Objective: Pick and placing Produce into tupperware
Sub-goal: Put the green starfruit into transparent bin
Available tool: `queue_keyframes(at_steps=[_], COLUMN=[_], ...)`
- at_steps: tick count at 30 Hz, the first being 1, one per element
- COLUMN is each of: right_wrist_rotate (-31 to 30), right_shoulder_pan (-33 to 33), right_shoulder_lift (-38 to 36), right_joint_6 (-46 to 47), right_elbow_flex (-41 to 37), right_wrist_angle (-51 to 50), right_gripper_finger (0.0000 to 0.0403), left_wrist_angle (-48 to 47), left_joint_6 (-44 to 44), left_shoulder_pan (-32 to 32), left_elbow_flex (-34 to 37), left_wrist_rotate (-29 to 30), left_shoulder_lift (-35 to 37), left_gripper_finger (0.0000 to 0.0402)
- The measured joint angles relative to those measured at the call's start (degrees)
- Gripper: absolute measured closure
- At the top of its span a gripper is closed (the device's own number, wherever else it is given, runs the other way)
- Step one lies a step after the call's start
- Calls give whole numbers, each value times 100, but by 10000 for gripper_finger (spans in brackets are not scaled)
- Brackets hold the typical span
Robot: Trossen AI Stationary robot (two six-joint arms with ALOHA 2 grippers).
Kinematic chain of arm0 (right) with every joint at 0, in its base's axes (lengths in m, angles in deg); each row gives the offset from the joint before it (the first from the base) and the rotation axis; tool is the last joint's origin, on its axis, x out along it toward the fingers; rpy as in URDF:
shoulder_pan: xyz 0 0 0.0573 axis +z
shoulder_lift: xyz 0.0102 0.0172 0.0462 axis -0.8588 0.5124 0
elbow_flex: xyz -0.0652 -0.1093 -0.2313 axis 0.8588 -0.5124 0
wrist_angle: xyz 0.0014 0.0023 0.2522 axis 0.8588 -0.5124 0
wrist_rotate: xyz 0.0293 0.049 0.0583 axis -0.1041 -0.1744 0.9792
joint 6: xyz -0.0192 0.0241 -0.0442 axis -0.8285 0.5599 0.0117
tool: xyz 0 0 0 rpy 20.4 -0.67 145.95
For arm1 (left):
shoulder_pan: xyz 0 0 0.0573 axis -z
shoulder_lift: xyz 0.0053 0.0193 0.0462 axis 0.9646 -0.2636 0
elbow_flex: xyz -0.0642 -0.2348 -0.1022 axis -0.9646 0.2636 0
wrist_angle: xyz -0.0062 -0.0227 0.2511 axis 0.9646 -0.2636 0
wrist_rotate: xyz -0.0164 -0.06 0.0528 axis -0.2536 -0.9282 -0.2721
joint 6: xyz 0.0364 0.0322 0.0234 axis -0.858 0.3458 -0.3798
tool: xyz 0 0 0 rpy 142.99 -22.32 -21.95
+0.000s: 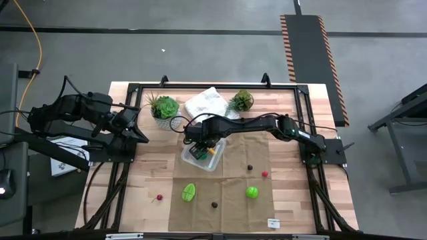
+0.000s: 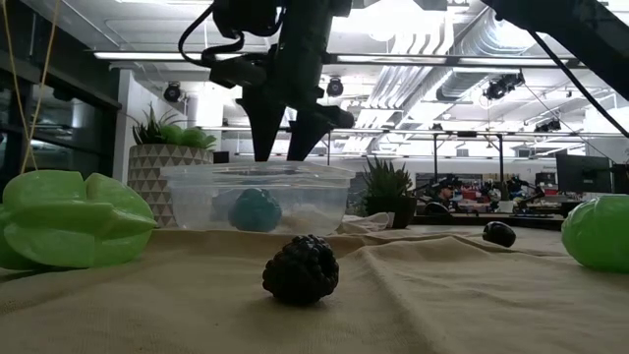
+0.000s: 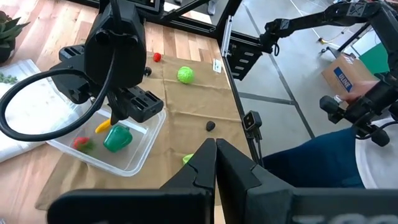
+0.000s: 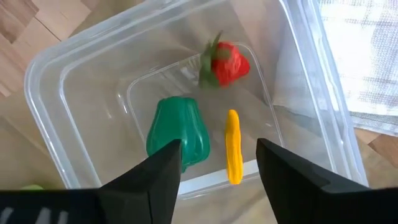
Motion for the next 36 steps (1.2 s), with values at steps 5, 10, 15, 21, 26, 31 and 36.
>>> queue_keyframes(at_steps=[5, 10, 15, 21, 26, 31, 36], right_wrist_rotate=[49, -44, -392, -456, -455, -458, -566], right_shoulder_pan=[0, -9, -148, -309, -317, -321, -315], right_shoulder_lift=[-11, -108, -527, -959, -1331, -1916, -2686], right_joint_6=[-87, -114, -306, -625, -900, -1198, -1761], right_elbow_flex=[28, 586, 491, 476, 472, 472, 474], right_wrist_angle=[190, 369, 652, 683, 746, 879, 1170], right_gripper_finger=[212, 213, 213, 213, 213, 213, 213], left_wrist_angle=[0, 0, 4, 9, 61, 322, 717], left_joint_6=[-46, -46, -44, -44, -45, -44, -27], left_shoulder_pan=[0, 1, 0, 2, 1, 2, 2], left_elbow_flex=[0, 0, 0, 2, 2, 2, 2], left_wrist_rotate=[2, 9, 119, 263, 547, 881, 951], left_shoulder_lift=[0, 0, -2, -2, 0, -13, -85], left_gripper_finger=[401, 401, 401, 401, 401, 401, 401])
